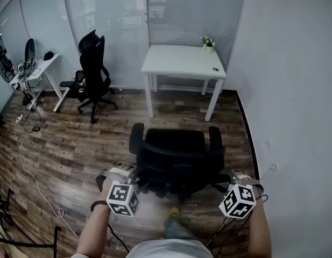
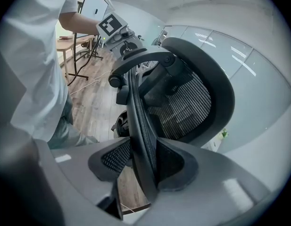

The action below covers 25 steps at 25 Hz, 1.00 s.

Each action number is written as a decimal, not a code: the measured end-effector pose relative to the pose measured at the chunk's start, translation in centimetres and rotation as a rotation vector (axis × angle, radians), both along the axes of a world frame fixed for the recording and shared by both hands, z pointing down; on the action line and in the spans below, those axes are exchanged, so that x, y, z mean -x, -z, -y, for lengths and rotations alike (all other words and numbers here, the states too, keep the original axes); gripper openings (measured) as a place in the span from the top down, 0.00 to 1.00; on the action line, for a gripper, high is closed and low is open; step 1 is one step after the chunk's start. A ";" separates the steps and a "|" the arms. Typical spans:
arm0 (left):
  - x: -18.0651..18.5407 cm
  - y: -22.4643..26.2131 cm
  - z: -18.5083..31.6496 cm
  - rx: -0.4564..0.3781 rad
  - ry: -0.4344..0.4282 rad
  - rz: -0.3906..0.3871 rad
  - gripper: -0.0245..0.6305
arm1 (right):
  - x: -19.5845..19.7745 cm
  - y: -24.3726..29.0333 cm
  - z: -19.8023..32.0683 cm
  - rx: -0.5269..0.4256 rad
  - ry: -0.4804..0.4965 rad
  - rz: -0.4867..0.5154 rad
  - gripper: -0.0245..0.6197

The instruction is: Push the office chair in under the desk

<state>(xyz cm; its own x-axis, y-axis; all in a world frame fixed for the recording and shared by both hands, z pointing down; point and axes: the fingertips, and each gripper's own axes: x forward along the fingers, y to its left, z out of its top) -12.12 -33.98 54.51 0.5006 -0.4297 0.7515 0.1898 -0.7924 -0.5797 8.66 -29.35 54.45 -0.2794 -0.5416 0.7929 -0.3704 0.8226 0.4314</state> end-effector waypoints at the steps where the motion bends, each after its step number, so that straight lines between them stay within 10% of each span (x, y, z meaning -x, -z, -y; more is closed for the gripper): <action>1: -0.2 0.1 1.0 0.001 -0.002 0.002 0.73 | -0.2 0.1 0.9 -0.001 0.000 0.001 0.70; 25: -8.0 0.6 26.5 -0.015 0.055 -0.029 0.70 | -7.8 0.8 25.2 -0.070 0.023 -0.004 0.70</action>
